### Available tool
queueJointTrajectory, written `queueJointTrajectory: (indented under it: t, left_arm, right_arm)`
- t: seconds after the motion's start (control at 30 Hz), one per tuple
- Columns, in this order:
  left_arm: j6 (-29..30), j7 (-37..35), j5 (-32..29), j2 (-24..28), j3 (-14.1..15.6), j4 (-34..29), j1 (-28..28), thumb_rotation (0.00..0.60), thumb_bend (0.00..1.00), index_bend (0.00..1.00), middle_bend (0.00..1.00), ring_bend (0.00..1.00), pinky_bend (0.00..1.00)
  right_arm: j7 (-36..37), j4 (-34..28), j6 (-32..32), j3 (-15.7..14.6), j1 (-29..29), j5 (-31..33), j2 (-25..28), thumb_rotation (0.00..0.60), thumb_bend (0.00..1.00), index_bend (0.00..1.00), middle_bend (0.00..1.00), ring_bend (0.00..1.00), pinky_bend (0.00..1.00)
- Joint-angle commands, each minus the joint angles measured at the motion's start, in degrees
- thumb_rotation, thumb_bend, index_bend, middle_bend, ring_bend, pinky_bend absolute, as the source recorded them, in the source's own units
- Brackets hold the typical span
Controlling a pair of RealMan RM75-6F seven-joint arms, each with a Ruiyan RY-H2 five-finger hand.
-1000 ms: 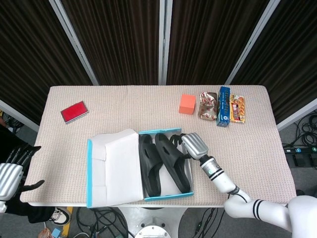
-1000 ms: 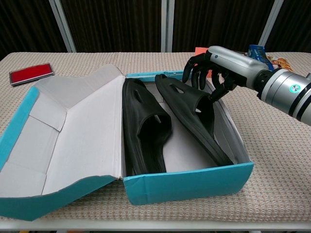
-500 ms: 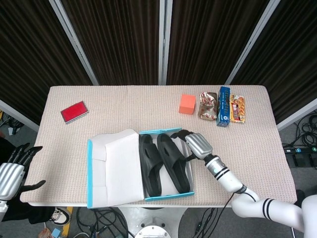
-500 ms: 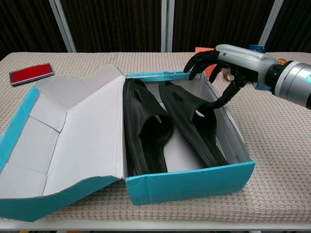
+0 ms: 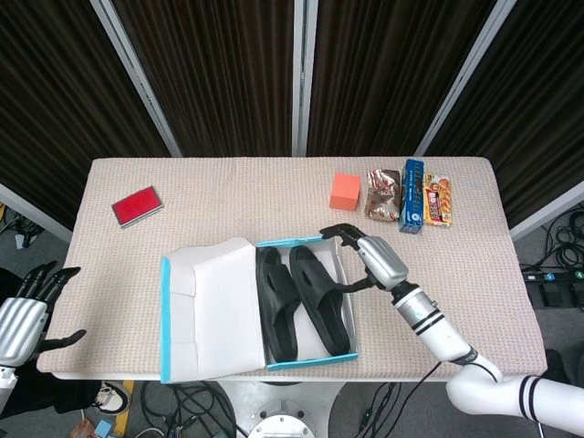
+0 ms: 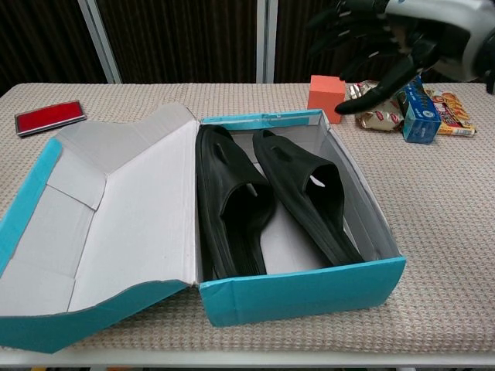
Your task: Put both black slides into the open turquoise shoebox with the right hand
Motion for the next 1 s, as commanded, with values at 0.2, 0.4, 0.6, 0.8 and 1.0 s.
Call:
queueJointTrajectory:
  t: [0.2, 0.4, 0.6, 0.8, 1.0]
  left_arm:
    - [0.00, 1.17, 0.14, -0.40, -0.17, -0.43, -0.15, 0.600, 0.00, 0.11, 0.15, 0.01, 0.08]
    - [0.23, 2.49, 0.04, -0.32, -0.47, -1.36, -0.18, 0.600, 0.00, 0.11, 0.15, 0.01, 0.08]
    - [0.09, 3.86, 0.01, 0.18, -0.72, -2.60, -0.40, 0.600, 0.00, 0.11, 0.15, 0.01, 0.08]
    - [0.04, 5.58, 0.12, -0.15, -0.82, -3.30, -0.48, 0.600, 0.00, 0.11, 0.15, 0.01, 0.08]
    - [-0.05, 7.32, 0.00, -0.49, -1.03, -4.34, -0.56, 0.600, 0.00, 0.11, 0.15, 0.01, 0.08]
  right_arm:
    - [-14.80, -4.09, 15.38, -2.61, -9.67, -6.35, 9.00, 0.600, 0.03, 0.12, 0.13, 0.01, 0.17]
    - [-35.96, -7.60, 24.11, -8.98, -18.79, -7.53, 13.84, 0.600, 0.03, 0.07, 0.04, 0.00, 0.04]
    - [-40.09, -7.15, 27.15, -14.00, -25.40, -6.26, 12.84, 0.600, 0.03, 0.05, 0.00, 0.00, 0.00]
    - [-39.89, -0.28, 28.57, -16.08, -28.72, -7.44, 8.57, 0.600, 0.03, 0.03, 0.00, 0.00, 0.00]
    - [-39.59, 1.66, 30.27, -15.99, -30.19, -9.54, 7.30, 0.600, 0.03, 0.02, 0.00, 0.00, 0.00]
